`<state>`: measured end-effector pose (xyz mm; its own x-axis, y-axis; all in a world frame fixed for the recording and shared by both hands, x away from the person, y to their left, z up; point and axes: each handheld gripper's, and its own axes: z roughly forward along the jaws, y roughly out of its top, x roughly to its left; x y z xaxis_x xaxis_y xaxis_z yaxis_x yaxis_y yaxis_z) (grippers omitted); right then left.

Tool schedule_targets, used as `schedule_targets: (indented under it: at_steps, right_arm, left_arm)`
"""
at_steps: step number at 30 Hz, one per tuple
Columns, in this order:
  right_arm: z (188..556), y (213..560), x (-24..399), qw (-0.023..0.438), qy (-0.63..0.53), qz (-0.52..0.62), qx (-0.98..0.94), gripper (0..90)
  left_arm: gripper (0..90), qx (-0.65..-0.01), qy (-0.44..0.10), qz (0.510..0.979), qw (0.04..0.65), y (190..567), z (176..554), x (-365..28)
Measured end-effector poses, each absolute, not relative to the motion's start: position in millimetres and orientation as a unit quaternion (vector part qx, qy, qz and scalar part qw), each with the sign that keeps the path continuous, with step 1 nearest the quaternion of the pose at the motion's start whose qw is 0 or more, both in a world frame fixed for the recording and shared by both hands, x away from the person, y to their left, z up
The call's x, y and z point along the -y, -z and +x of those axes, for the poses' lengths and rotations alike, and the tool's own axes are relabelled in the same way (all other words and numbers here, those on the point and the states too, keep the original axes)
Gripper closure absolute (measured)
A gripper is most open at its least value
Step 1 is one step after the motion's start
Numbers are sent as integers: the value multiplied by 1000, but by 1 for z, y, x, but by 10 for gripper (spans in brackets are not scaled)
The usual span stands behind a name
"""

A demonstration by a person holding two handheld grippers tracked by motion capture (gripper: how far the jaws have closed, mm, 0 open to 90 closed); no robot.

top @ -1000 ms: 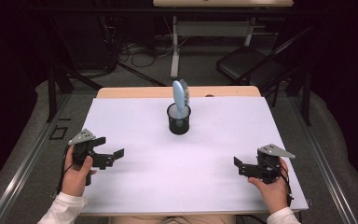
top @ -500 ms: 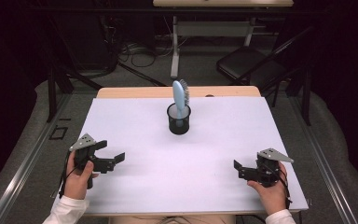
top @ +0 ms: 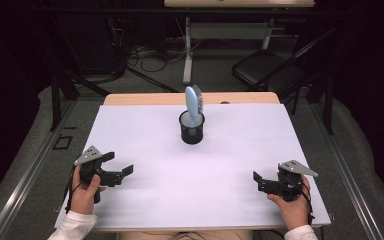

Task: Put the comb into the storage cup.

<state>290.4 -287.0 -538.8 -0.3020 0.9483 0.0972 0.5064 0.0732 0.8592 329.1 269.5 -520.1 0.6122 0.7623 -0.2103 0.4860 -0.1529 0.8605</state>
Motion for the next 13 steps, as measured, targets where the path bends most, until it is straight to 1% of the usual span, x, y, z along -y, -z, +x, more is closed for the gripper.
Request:
schedule_targets:
  at_steps: [13]
  right_arm:
    - [291, 541, 288, 262, -423, 531, -686, 14]
  left_arm:
    - [6, -424, -141, 744, 497, 523, 331, -272]
